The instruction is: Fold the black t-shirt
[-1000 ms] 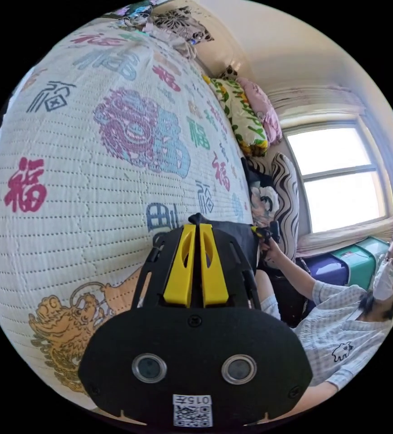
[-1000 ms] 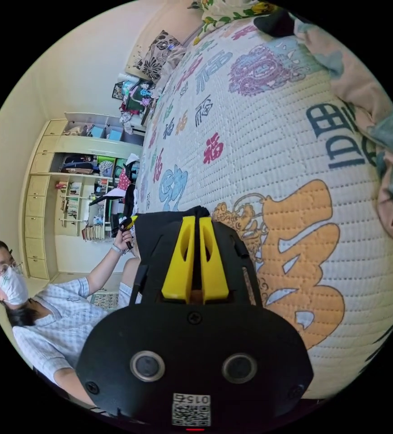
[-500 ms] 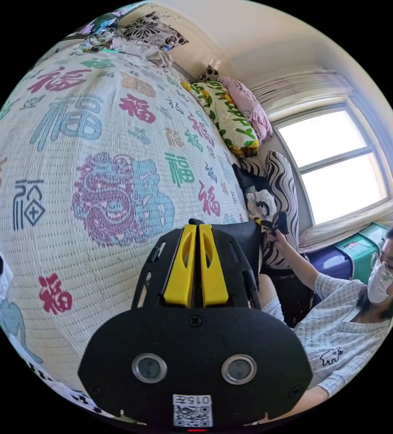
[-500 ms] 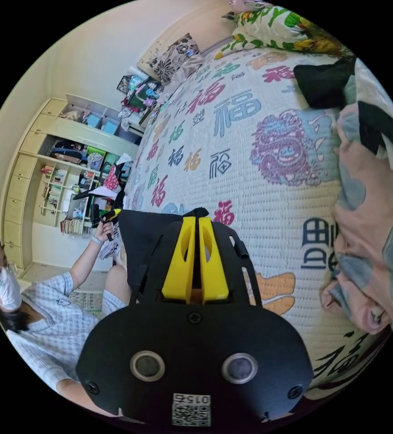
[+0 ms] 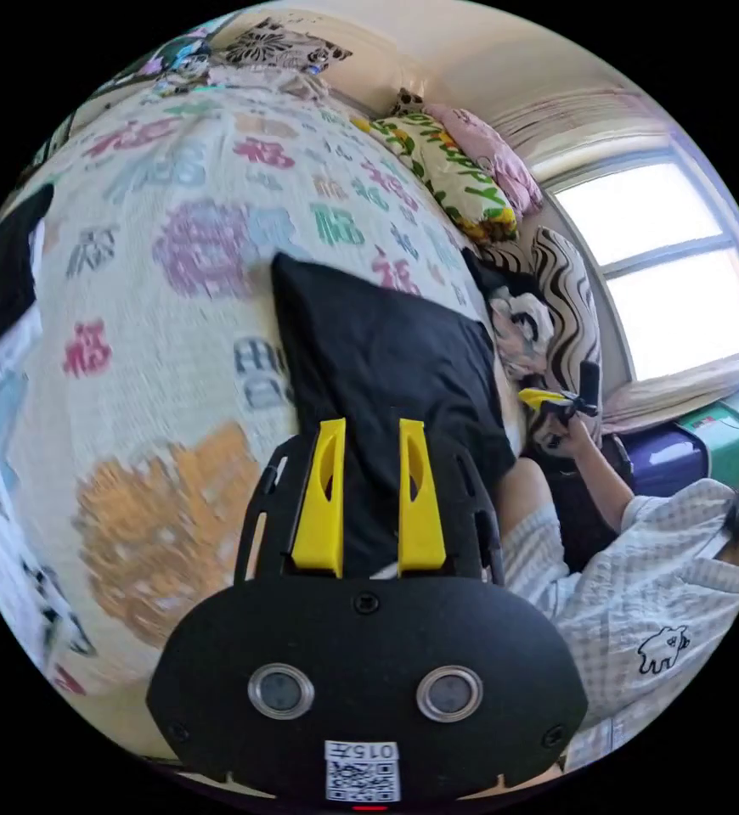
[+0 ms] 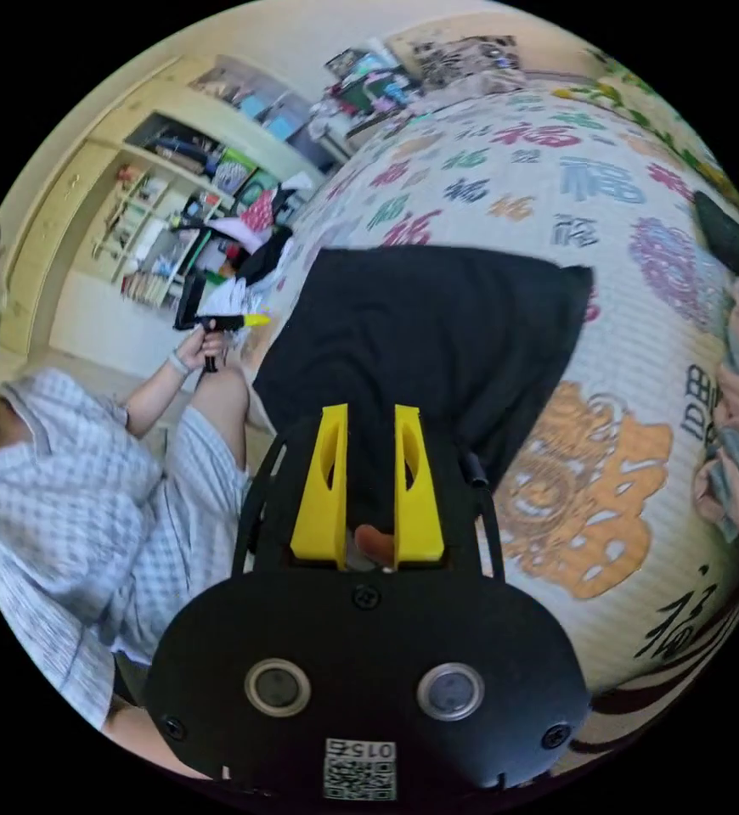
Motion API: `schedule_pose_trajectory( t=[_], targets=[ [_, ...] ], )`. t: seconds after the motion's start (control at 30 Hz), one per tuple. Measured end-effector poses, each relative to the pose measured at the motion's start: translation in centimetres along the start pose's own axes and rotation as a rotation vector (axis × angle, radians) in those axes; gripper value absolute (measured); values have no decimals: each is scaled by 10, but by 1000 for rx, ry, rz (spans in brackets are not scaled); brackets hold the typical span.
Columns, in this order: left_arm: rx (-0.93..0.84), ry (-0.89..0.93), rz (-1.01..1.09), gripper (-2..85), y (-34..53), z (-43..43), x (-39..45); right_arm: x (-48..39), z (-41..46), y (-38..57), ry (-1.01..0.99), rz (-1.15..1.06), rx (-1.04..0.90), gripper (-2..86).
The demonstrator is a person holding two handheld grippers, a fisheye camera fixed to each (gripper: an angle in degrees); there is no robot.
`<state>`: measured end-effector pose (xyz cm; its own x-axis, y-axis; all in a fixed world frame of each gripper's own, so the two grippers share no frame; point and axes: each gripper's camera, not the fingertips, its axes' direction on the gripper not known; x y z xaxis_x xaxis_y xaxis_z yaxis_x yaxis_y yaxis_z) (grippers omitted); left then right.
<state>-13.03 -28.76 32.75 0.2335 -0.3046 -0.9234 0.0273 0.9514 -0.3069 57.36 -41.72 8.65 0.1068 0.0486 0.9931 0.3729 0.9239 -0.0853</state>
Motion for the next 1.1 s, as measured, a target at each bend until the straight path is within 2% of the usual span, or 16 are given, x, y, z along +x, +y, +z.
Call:
schedule_pose_trajectory(
  t=[0.17,0.33,0.4,0.53,0.7,0.9,0.97,1.1],
  targets=[
    [-7,-9,-121,106,53,45,13,-42,91,10,145,-75,-119,88],
    [27,14,-211,63,66,59,7,-44,139,0,252,-42,-164,54],
    [32,1,-210,15,70,57,11,-45,145,-4,229,-13,-157,41],
    [87,24,-172,-2,92,40,31,-62,143,-4,205,-22,-83,27],
    [104,37,-160,-3,126,37,43,-79,157,-3,225,-34,-92,30],
    [70,33,-285,28,158,62,32,-69,206,-21,195,135,-174,60],
    [137,9,-302,54,170,54,37,-73,203,-33,178,176,-111,69],
    [468,-311,-378,116,209,16,59,-89,196,-64,155,166,-51,75]
  ],
)
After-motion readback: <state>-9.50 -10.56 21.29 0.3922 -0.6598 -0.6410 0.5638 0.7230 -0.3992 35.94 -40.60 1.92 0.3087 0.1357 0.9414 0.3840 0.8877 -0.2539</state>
